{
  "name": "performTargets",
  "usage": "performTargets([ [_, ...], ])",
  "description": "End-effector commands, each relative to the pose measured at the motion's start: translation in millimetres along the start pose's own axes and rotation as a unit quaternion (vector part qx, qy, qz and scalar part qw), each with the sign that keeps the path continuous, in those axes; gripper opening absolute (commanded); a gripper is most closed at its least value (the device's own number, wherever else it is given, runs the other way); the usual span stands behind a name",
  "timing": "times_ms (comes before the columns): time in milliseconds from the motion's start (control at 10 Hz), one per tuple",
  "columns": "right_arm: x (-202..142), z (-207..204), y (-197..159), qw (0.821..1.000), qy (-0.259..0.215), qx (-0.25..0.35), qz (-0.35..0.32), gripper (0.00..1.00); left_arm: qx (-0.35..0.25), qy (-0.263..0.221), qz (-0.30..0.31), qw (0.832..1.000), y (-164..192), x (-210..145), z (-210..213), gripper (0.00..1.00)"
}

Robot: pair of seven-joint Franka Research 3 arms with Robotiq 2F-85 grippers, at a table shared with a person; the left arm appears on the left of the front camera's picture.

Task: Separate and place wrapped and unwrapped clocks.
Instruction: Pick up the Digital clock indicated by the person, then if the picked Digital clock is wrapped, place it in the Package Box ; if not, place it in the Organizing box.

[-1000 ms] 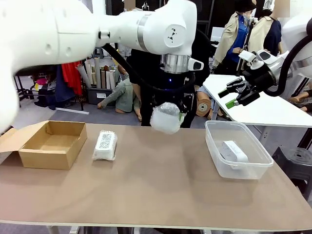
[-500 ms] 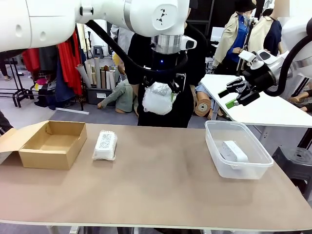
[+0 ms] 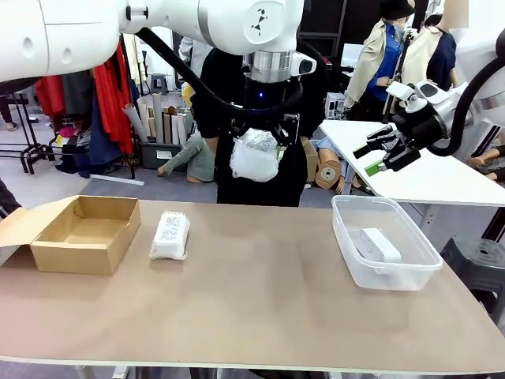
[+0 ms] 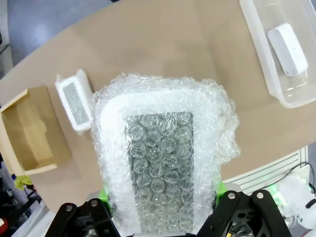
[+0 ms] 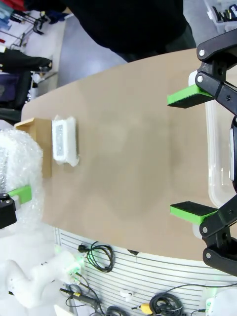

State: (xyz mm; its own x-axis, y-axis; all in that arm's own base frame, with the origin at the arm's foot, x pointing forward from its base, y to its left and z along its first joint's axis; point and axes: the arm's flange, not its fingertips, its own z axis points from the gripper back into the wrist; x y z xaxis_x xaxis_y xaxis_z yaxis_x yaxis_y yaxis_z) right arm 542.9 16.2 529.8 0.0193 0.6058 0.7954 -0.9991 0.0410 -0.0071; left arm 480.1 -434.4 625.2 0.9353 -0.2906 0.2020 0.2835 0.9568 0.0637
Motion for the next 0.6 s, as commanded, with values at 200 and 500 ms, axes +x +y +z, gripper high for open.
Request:
performTargets([
  [200, 2.6, 1.5, 0.7, 1.0, 0.001, -0.002, 0.002, 1.0, -0.002, -0.002, -0.006, 1.0, 1.8, 0.0, 3.3, 0.0],
  [500, 2.6, 1.5, 0.7, 1.0, 0.001, -0.002, 0.002, 1.0, -0.002, -0.002, -0.006, 1.0, 1.8, 0.0, 3.3, 0.0],
])
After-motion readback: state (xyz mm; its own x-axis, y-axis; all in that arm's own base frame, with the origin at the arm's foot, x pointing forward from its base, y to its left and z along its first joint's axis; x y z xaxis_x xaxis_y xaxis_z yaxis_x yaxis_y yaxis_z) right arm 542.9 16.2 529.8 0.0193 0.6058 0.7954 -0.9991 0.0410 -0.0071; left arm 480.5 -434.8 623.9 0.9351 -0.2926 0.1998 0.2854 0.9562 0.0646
